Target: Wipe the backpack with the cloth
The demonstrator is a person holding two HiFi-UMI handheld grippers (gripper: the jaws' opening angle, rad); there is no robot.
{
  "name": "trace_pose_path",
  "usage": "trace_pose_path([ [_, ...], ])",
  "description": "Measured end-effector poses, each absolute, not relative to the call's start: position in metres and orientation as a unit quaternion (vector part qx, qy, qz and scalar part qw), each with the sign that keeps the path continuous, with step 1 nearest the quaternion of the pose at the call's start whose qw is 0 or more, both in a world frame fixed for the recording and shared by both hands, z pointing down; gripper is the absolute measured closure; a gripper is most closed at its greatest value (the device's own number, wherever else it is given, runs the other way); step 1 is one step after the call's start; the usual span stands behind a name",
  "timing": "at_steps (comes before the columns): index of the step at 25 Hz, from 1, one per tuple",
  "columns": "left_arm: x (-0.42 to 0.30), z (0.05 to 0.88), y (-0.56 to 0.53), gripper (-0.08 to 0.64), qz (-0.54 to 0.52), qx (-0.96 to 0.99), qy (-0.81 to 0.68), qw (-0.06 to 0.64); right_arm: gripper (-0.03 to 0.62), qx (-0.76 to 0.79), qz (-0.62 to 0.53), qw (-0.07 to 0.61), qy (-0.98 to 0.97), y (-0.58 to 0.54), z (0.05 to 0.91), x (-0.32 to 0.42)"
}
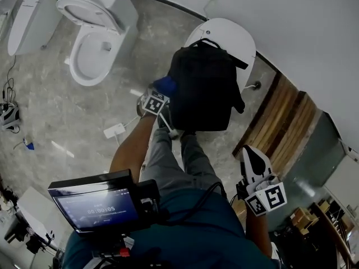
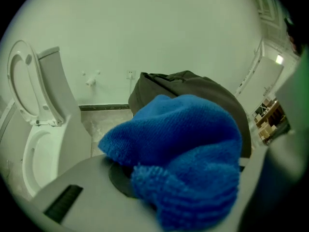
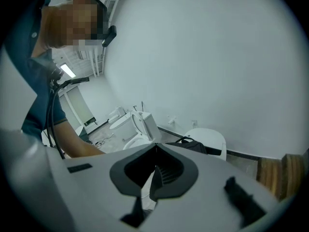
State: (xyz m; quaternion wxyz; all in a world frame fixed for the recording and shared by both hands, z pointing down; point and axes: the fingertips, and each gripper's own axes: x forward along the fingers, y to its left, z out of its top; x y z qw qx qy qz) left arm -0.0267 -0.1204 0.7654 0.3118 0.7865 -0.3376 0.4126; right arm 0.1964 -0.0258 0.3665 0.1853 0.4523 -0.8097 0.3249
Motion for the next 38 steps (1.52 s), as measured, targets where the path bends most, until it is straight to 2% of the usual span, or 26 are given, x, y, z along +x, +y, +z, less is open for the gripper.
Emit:
trace_pose_path([
  [3, -0.015, 0.774, -0.096, 0.502, 0.439, 0.79, -0.311, 0.295, 0.592, 0.428, 0.331, 0.185, -0.82, -0.033, 0.381, 0.193],
  [8, -0.005, 0.776, -0.013, 0.509, 0.453, 0.774, -0.31, 0.315, 0.592, 0.405, 0.335, 0.184, -0.83, -0.025, 0.377, 0.204],
  [13, 0.009, 0.769, 0.06, 0.509, 0.471, 0.812, -0.215, 0.271, 0.592, 0.404, 0.348, 0.194, -0.823, -0.018, 0.384, 0.218],
  [17, 0.005, 0.762, 0.012, 0.509, 0.362, 0.808, -0.314, 0.344, 0.592, 0.399, 0.352, 0.196, -0.824, -0.022, 0.39, 0.207],
  [21, -0.008, 0.744, -0.09, 0.509, 0.256, 0.803, -0.395, 0.366, 0.592, 0.397, 0.349, 0.202, -0.825, -0.021, 0.389, 0.199],
  [25, -0.009, 0.736, -0.157, 0.509, 0.218, 0.804, -0.381, 0.402, 0.592, 0.407, 0.347, 0.203, -0.821, -0.024, 0.388, 0.199],
  [28, 0.0, 0.734, -0.129, 0.509, 0.23, 0.809, -0.334, 0.425, 0.592, 0.408, 0.347, 0.201, -0.82, -0.024, 0.387, 0.193],
  [34, 0.013, 0.75, 0.023, 0.509, 0.257, 0.796, -0.281, 0.47, 0.592, 0.404, 0.35, 0.205, -0.82, -0.029, 0.395, 0.181],
  [38, 0.018, 0.754, 0.041, 0.509, 0.257, 0.788, -0.278, 0.486, 0.592, 0.394, 0.352, 0.211, -0.822, -0.027, 0.399, 0.172],
])
